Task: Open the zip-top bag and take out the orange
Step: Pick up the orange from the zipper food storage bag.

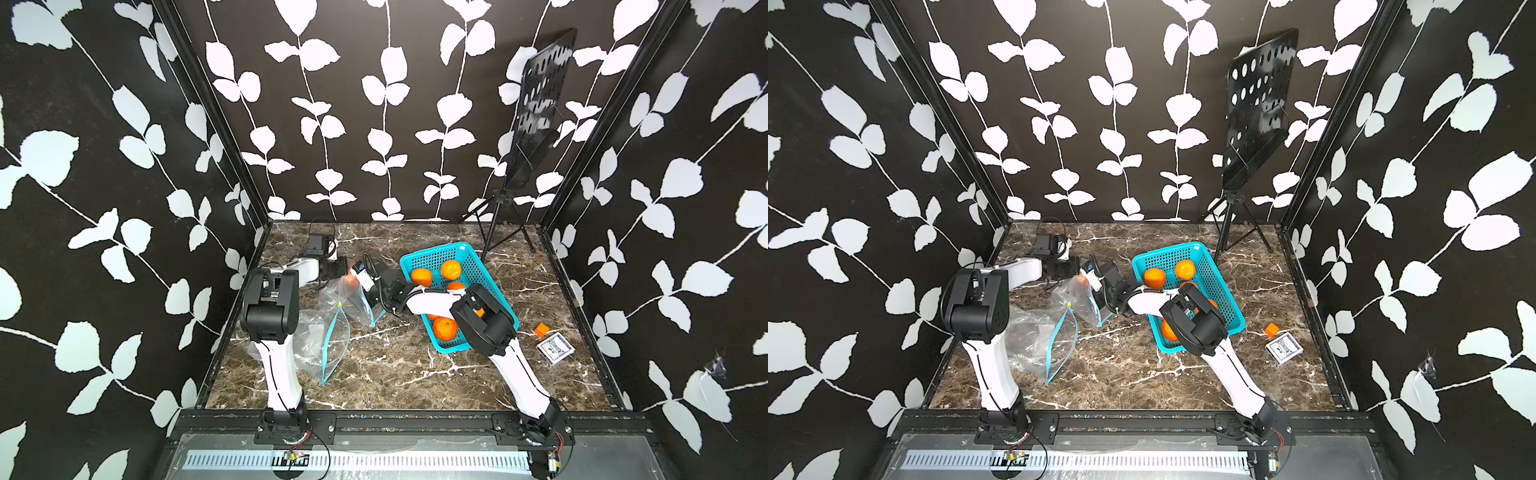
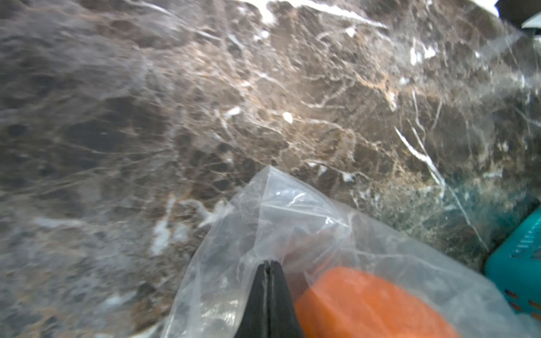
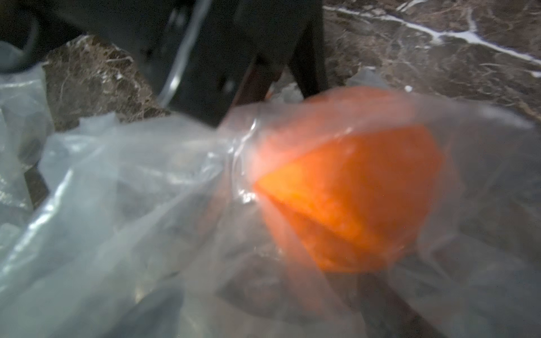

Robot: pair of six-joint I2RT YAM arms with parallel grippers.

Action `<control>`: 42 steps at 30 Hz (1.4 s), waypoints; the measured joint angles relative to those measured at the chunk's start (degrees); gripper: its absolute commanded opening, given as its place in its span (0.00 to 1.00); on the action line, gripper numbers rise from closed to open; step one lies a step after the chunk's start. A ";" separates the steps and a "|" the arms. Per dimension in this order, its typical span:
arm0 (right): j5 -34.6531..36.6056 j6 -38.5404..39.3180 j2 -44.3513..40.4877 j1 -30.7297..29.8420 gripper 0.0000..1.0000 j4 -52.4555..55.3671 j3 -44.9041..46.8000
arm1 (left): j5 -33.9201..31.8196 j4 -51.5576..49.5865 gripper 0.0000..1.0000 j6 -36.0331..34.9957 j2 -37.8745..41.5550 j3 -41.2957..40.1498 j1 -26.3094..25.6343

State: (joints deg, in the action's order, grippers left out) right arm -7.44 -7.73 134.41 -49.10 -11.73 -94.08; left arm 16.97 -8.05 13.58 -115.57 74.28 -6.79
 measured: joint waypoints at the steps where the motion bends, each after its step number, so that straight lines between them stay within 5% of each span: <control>1: 0.48 -0.59 0.07 0.07 0.91 0.00 -0.57 | 0.00 -0.31 0.00 -0.48 0.00 0.00 -0.22; 7: 1.33 -4.02 3.23 1.18 0.81 2.56 -8.81 | -0.13 -1.55 0.00 -2.97 0.00 0.00 -0.15; 9: -0.20 -4.74 4.59 1.90 0.83 4.02 -11.34 | -0.09 -1.46 0.00 -3.41 0.00 -0.04 -0.11; 14: -6.16 -5.79 9.99 4.11 0.71 7.91 -19.74 | -0.09 -1.11 0.00 -3.74 0.00 -0.50 0.37; 26: -9.92 -1.03 -1.14 1.73 0.81 5.57 -1.38 | -1.42 -0.76 0.00 -0.98 0.02 -1.05 -0.09; 31: -7.32 1.05 -1.73 1.03 0.83 6.43 -0.72 | -1.44 -1.38 0.00 -1.14 -0.02 -0.02 -0.46; 42: -1.73 -2.40 2.82 2.27 0.57 5.35 -6.58 | -2.27 -4.04 0.00 -6.88 -0.68 3.39 -2.38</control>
State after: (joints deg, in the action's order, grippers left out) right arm -9.17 -10.13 137.23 -46.83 -6.37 -100.66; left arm 14.70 -12.10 6.70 -116.25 77.67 -9.17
